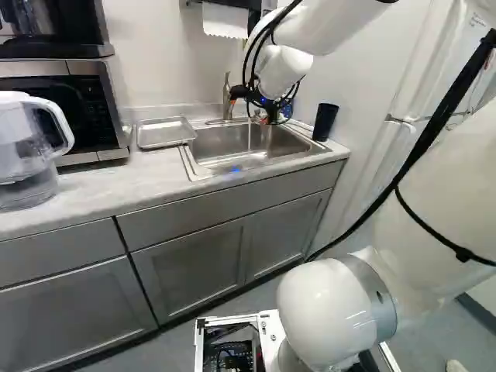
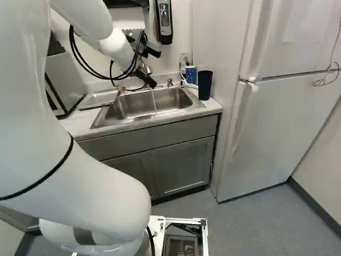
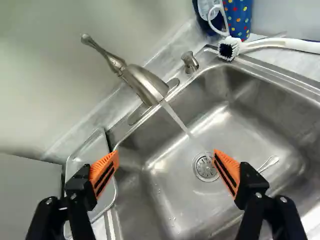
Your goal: Rinse the cup and place it in the tray
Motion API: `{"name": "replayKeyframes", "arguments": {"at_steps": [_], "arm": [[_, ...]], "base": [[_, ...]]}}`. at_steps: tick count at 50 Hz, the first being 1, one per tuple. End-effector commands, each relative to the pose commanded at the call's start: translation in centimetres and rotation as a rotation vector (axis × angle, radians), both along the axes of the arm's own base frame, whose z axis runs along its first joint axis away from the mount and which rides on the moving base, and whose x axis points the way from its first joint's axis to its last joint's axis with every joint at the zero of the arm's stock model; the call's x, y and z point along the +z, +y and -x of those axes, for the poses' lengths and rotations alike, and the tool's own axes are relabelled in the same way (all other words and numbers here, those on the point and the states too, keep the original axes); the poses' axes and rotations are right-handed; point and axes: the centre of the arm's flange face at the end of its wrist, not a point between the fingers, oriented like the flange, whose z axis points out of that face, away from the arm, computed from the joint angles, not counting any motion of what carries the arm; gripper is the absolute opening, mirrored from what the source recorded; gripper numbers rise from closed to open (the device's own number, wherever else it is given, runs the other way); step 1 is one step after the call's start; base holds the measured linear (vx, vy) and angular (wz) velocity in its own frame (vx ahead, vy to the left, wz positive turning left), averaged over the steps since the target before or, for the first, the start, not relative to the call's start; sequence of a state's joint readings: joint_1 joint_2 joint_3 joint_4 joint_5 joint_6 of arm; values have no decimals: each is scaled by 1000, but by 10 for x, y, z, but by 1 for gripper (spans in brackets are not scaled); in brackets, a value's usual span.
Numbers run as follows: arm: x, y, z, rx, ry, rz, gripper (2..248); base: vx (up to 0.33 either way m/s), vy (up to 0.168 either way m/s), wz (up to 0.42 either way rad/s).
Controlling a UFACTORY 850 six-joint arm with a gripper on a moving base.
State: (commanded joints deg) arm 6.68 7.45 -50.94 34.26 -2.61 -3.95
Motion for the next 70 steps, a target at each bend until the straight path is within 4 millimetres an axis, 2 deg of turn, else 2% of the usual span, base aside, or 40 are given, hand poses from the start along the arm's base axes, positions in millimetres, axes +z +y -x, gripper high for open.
{"name": "replayKeyframes", "arguments": {"at_steps": [23,70], "arm": [[0,0,0,90,-21,127,247],[2,-1,-2,-58,-23,-60,247]], "base": [[0,0,0],[0,0,0]]}}
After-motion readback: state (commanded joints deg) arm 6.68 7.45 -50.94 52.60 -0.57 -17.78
